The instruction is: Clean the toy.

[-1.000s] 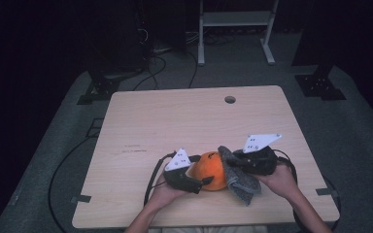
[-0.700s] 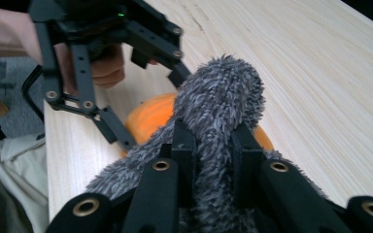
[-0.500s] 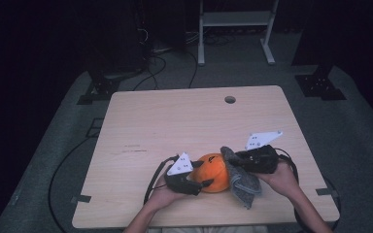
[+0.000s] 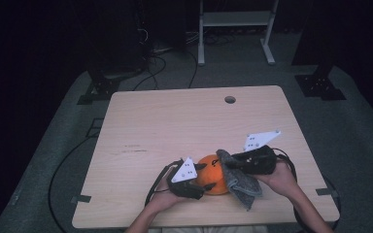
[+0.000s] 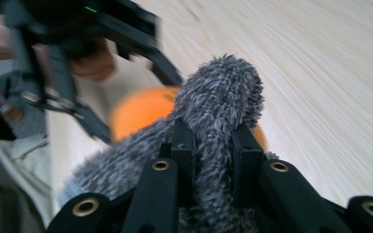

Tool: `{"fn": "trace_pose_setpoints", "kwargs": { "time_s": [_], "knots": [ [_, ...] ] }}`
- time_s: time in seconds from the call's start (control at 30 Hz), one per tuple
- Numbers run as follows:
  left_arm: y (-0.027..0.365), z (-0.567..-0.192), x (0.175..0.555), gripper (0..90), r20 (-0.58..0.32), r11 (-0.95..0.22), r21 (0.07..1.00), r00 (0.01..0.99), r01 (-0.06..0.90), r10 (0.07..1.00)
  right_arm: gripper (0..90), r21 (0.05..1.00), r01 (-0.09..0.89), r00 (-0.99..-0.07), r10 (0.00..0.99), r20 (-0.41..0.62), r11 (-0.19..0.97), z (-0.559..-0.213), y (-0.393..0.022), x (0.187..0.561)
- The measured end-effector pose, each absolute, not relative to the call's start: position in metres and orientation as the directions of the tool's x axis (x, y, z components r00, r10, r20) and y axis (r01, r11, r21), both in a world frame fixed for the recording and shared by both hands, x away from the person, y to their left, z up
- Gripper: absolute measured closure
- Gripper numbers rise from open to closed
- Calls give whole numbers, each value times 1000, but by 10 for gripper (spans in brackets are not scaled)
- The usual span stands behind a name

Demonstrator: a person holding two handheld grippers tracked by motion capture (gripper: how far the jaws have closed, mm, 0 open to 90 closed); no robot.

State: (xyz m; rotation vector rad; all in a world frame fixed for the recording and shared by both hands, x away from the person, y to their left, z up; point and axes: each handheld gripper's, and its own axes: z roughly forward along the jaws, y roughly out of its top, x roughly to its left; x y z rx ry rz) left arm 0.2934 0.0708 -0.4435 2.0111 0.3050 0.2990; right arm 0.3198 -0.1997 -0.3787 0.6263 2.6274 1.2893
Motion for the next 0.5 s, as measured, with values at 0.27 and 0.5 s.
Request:
{"fn": "trace_pose_setpoints", "kwargs": {
  "time_s": [0.27,0.5],
  "knots": [
    [73,-445,296,328,39,-409,905,935,116,353,757,817,333,-896,428,119,470,-387,-215,317],
    [87,-445,304,335,-27,-369,913,927,175,374,757,789,383,-868,479,130,480,-402,-221,325]
  ]
}}
